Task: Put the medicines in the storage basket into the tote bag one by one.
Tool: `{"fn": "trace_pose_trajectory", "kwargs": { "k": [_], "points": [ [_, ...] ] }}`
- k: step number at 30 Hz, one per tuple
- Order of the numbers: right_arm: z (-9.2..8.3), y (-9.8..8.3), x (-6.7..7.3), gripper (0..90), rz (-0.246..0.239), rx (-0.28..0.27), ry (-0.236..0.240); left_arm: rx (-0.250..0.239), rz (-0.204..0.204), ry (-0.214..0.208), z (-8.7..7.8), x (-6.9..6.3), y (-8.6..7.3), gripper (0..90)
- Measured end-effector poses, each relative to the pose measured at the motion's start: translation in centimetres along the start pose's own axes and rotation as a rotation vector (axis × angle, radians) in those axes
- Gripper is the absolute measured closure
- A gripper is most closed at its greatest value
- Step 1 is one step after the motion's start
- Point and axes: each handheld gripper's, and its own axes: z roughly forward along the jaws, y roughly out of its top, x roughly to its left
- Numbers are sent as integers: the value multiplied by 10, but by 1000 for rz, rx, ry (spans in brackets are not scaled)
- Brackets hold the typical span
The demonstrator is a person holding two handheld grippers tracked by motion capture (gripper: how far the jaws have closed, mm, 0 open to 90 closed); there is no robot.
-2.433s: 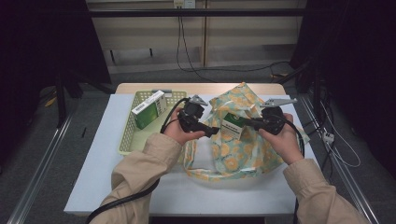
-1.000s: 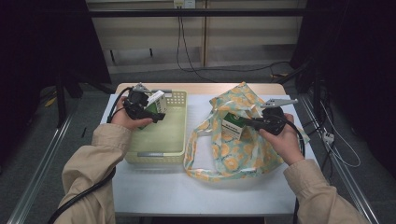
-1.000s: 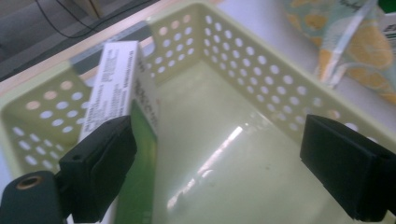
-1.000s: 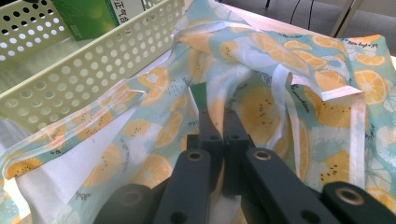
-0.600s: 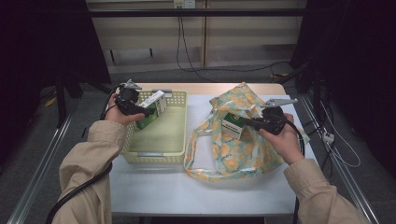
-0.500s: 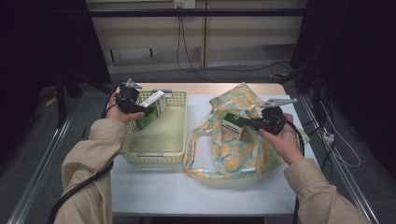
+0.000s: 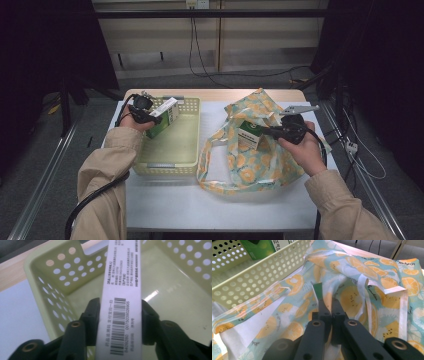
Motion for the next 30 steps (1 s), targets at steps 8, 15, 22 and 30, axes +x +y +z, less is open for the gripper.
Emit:
{"fn": "trace_pose_trajectory", "kwargs": {
  "k": [8,15,22,30],
  "points": [
    [-3,-5,-4,900,14,-3,-3,-36,-13,-79,-27,-12,8,628],
    [-2,-5,-2,900,13,-2,-7,-75,43,-173,-63,-32,23,627],
    [-3,-5,-1,900,14,-5,-13,-108,130,-251,-88,-62,37,627],
    [-2,-6,0,900,16,-6,-22,-129,197,-356,-91,-103,44,627]
  ]
}}
